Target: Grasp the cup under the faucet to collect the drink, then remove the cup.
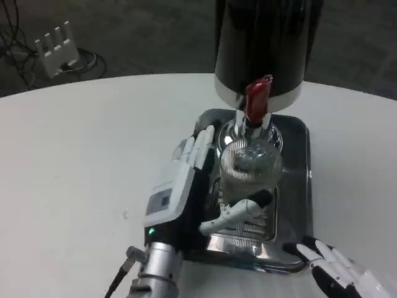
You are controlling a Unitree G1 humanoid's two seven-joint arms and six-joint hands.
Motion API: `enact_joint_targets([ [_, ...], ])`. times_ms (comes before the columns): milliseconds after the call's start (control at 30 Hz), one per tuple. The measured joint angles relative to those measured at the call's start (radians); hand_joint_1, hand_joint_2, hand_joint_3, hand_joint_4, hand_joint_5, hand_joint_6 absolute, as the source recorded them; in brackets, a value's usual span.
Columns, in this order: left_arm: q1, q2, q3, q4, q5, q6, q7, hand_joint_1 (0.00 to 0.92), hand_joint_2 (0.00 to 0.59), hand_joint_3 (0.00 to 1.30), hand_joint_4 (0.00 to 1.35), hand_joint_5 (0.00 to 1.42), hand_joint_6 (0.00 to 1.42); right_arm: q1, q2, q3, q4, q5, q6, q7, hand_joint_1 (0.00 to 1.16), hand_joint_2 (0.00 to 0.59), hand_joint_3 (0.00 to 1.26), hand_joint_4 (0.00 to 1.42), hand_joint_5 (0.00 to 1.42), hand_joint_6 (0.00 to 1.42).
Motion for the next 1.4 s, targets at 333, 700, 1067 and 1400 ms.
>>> enact_joint_targets([
  [333, 0.226, 0.045, 0.089, -0.308, -0.078, 0.024, -0.109, 0.0, 0.033, 0.02, 0.01, 0.09, 0.0, -0.019, 0.001, 0.022, 0.006, -0.004, -0.001, 0.0, 0.44, 0.475, 0.11, 0.01, 0.0, 0.0],
  [700, 0.288, 0.001, 0.156, -0.729, -0.242, 0.009, -0.344, 0.0, 0.055, 0.18, 0.19, 0.27, 0.17, -0.027, 0.002, 0.026, 0.021, -0.018, -0.001, -0.001, 0.45, 0.478, 0.11, 0.01, 0.0, 0.0],
  [1067, 0.277, -0.036, 0.162, -0.755, -0.219, 0.062, -0.418, 0.0, 0.051, 0.14, 0.15, 0.27, 0.19, -0.019, 0.002, 0.001, 0.028, -0.001, -0.001, -0.006, 0.45, 0.478, 0.11, 0.01, 0.0, 0.0],
  [1400, 0.227, -0.062, 0.15, -0.833, -0.213, 0.09, -0.493, 0.0, 0.048, 0.12, 0.15, 0.27, 0.19, -0.016, 0.0, -0.015, 0.038, 0.007, -0.001, -0.014, 0.45, 0.478, 0.11, 0.01, 0.0, 0.0],
])
